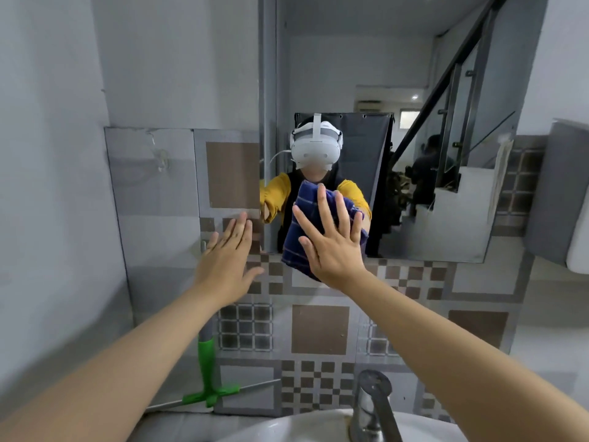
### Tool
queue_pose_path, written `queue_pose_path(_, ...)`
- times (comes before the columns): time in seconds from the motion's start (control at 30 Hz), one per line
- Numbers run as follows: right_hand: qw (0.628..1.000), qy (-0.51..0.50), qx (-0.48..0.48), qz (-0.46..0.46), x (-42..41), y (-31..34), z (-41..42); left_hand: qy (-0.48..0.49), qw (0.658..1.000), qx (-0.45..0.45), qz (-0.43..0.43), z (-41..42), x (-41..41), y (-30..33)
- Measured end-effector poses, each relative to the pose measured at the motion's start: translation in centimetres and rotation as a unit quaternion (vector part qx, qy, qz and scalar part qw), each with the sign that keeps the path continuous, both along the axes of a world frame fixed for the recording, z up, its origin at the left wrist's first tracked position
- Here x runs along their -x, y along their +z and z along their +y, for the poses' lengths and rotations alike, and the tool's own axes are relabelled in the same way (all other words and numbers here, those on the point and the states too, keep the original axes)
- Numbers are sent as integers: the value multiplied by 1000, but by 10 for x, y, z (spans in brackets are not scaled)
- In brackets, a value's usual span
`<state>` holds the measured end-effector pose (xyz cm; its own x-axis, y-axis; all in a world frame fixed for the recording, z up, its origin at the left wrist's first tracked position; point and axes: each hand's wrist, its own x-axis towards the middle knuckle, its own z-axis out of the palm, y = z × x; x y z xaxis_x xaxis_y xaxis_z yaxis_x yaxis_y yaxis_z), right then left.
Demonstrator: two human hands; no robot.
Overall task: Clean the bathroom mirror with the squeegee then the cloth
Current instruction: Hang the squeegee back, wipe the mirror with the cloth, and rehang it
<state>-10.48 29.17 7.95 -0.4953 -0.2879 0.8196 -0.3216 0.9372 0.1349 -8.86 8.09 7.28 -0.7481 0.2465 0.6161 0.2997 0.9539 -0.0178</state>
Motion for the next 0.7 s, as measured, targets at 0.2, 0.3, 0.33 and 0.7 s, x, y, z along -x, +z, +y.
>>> queue_pose_path(0.2, 981, 65, 127, 132, 22, 1, -7, -84, 985, -91, 119, -7, 5, 12)
queue_pose_path(0.3, 971, 76, 174, 143, 20, 1, -7, -110, 970, -126, 178, 4, 6, 27)
queue_pose_path(0.33, 970, 86, 183, 137, 18, 3, -8, -119, 964, -137, 192, 11, 5, 33)
queue_pose_path(0.7, 948, 292, 119, 47, -20, 48, 9, -320, 909, -265, 34, 41, -18, 102)
